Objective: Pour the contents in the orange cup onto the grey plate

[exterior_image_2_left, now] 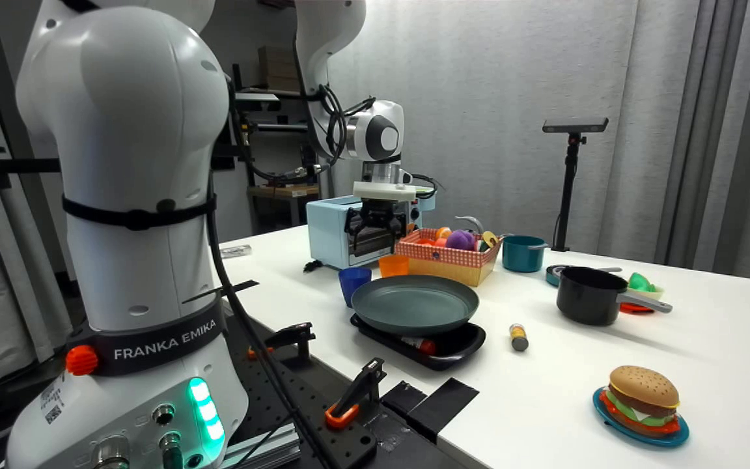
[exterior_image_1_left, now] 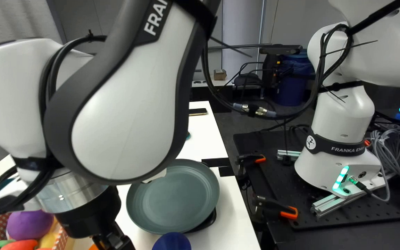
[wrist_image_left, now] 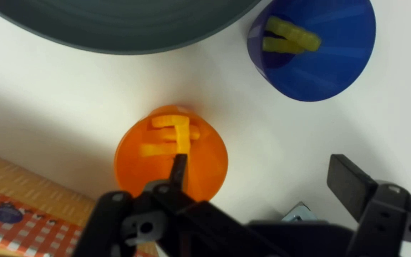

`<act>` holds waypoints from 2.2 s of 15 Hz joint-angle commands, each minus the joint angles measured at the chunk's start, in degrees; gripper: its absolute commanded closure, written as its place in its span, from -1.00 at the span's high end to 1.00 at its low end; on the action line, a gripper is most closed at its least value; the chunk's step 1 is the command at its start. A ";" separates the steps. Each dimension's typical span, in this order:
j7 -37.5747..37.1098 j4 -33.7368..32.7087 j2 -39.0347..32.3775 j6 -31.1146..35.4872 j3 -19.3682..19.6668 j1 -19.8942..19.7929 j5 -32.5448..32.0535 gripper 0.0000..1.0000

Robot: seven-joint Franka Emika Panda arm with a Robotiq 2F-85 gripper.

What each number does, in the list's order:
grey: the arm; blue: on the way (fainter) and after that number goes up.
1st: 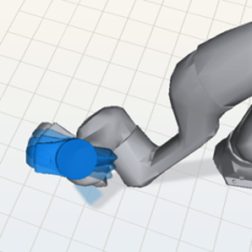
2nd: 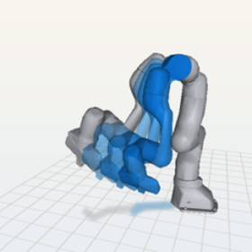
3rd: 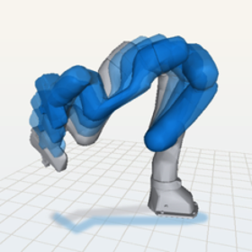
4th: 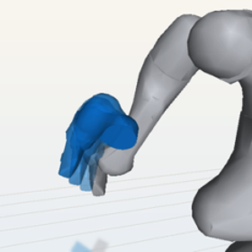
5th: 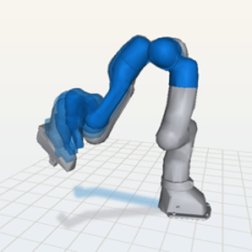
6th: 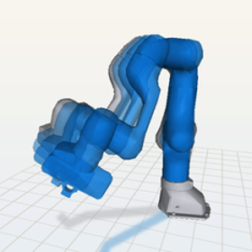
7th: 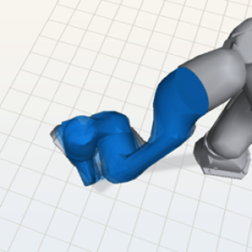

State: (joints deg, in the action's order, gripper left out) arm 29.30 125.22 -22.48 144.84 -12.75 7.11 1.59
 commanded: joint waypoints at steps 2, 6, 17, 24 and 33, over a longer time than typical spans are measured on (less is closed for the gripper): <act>0.26 -0.56 -1.99 2.00 -1.80 -1.72 0.81 1.00; 0.38 -0.74 -3.13 2.48 -2.16 -2.15 1.07 1.00; 0.07 -2.23 -6.26 2.38 -2.70 -3.05 1.34 1.00; -0.40 -2.54 -6.26 2.16 -2.57 -3.31 1.03 -0.16; -0.49 -1.94 -4.49 3.07 -2.46 -4.39 1.59 -0.95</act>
State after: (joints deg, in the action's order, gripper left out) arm 29.02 122.78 -27.36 145.59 -14.23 4.13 2.41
